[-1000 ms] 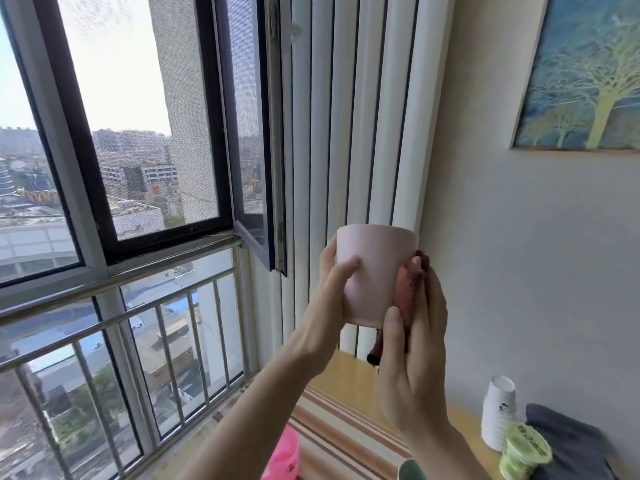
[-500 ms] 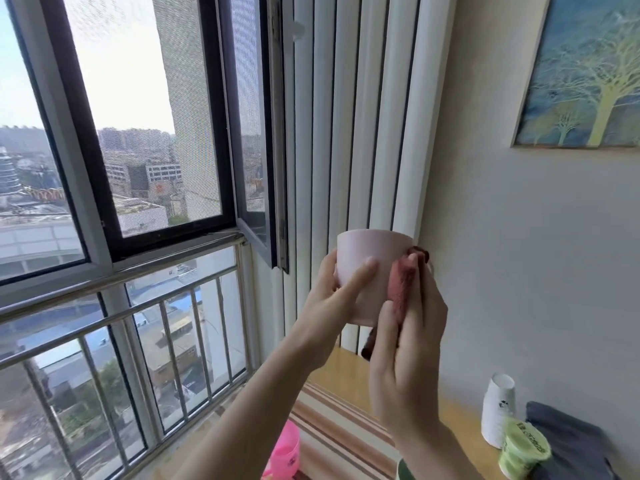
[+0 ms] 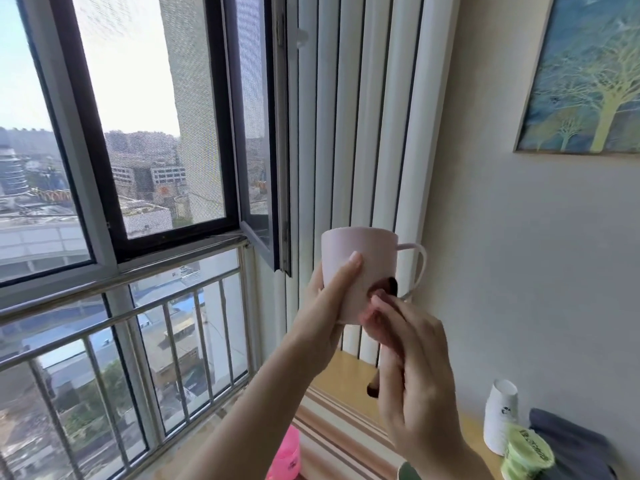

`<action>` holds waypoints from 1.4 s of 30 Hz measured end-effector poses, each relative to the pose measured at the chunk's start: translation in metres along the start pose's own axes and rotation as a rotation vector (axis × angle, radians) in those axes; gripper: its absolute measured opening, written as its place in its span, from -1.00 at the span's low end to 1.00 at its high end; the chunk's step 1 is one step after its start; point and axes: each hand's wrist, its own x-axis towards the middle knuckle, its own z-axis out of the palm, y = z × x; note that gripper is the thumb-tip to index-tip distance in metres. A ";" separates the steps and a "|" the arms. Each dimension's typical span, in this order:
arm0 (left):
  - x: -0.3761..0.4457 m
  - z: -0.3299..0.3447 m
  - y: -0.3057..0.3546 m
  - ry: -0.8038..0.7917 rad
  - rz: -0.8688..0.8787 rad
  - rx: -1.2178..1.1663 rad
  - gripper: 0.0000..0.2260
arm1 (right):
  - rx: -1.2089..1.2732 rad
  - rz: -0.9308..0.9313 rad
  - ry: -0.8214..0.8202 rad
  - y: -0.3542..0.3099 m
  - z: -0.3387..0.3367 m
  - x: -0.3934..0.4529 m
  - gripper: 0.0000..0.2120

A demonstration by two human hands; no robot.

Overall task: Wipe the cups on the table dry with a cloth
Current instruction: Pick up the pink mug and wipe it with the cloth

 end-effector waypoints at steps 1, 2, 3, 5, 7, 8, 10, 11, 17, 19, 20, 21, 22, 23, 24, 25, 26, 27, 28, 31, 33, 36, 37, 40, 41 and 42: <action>0.000 -0.005 0.003 0.012 0.010 0.000 -0.26 | 0.085 0.087 0.024 0.002 -0.007 -0.005 -0.63; -0.002 -0.008 0.007 0.015 0.009 -0.005 -0.30 | 0.166 0.210 0.078 0.004 -0.016 -0.006 -0.63; -0.003 -0.012 0.008 0.006 0.000 -0.013 -0.33 | 0.216 0.338 0.154 0.007 -0.023 -0.003 -0.65; -0.008 -0.015 0.011 -0.022 -0.033 -0.049 -0.40 | 0.216 0.539 0.273 0.019 -0.032 0.013 -0.69; -0.013 -0.011 0.009 -0.068 -0.082 -0.094 -0.52 | 0.303 0.628 0.254 0.027 -0.030 0.036 -0.66; -0.013 -0.007 0.007 -0.087 -0.101 -0.111 -0.54 | 0.374 0.624 0.207 0.026 -0.026 0.047 -0.63; -0.013 0.002 0.005 -0.092 -0.110 -0.116 -0.45 | 0.480 0.594 0.096 0.015 -0.013 0.057 -0.56; -0.010 0.004 0.003 -0.089 -0.091 -0.116 -0.38 | 0.529 0.602 0.064 0.008 -0.006 0.056 -0.54; -0.006 -0.002 0.013 -0.087 -0.046 -0.032 -0.16 | 0.488 0.499 -0.028 0.000 0.002 0.011 -0.59; -0.008 -0.008 0.019 -0.090 -0.049 0.009 -0.15 | 0.353 0.395 -0.076 0.014 -0.006 0.008 -0.61; -0.010 -0.009 0.020 -0.082 -0.051 0.039 -0.12 | 0.283 0.343 -0.081 0.021 -0.010 0.012 -0.61; -0.011 -0.009 0.021 -0.084 -0.055 0.074 -0.11 | 0.223 0.312 -0.066 0.028 -0.013 0.017 -0.61; -0.014 -0.008 0.020 -0.092 -0.058 0.104 -0.14 | 0.189 0.309 -0.036 0.034 -0.015 0.024 -0.61; -0.015 -0.006 0.019 -0.103 -0.049 0.123 -0.21 | 0.191 0.320 -0.012 0.037 -0.016 0.032 -0.61; -0.016 -0.003 0.018 -0.109 -0.037 0.128 -0.28 | 0.229 0.333 -0.012 0.036 -0.015 0.038 -0.60; -0.016 -0.001 0.018 -0.108 -0.016 0.129 -0.31 | 0.299 0.357 -0.033 0.033 -0.012 0.042 -0.60; -0.015 0.001 0.018 -0.105 0.005 0.119 -0.33 | 0.382 0.412 -0.061 0.028 -0.010 0.042 -0.61; -0.014 0.002 0.019 -0.099 0.028 0.094 -0.37 | 0.463 0.483 -0.085 0.022 -0.008 0.038 -0.62; -0.012 0.002 0.021 -0.092 0.043 0.058 -0.44 | 0.513 0.538 -0.100 0.017 -0.007 0.032 -0.65; -0.008 -0.001 0.029 -0.090 0.082 0.025 -0.61 | 0.488 0.588 -0.132 0.011 -0.013 0.009 -0.72; -0.006 -0.005 0.030 -0.095 0.122 0.066 -0.65 | 0.454 0.609 -0.153 0.013 -0.016 0.000 -0.72; -0.006 -0.007 0.029 -0.090 0.180 0.077 -0.51 | 0.347 0.627 -0.190 0.018 -0.017 -0.003 -0.76; -0.005 -0.007 0.029 -0.082 0.199 0.071 -0.43 | 0.319 0.639 -0.219 0.019 -0.017 -0.002 -0.77; -0.002 -0.006 0.026 -0.068 0.233 0.035 -0.32 | 0.341 0.712 -0.312 0.016 -0.013 -0.001 -0.69; 0.000 -0.005 0.022 -0.072 0.229 0.035 -0.32 | 0.378 0.749 -0.323 0.013 -0.011 0.001 -0.69; 0.001 -0.004 0.018 -0.077 0.217 0.046 -0.32 | 0.426 0.789 -0.313 0.009 -0.009 0.004 -0.68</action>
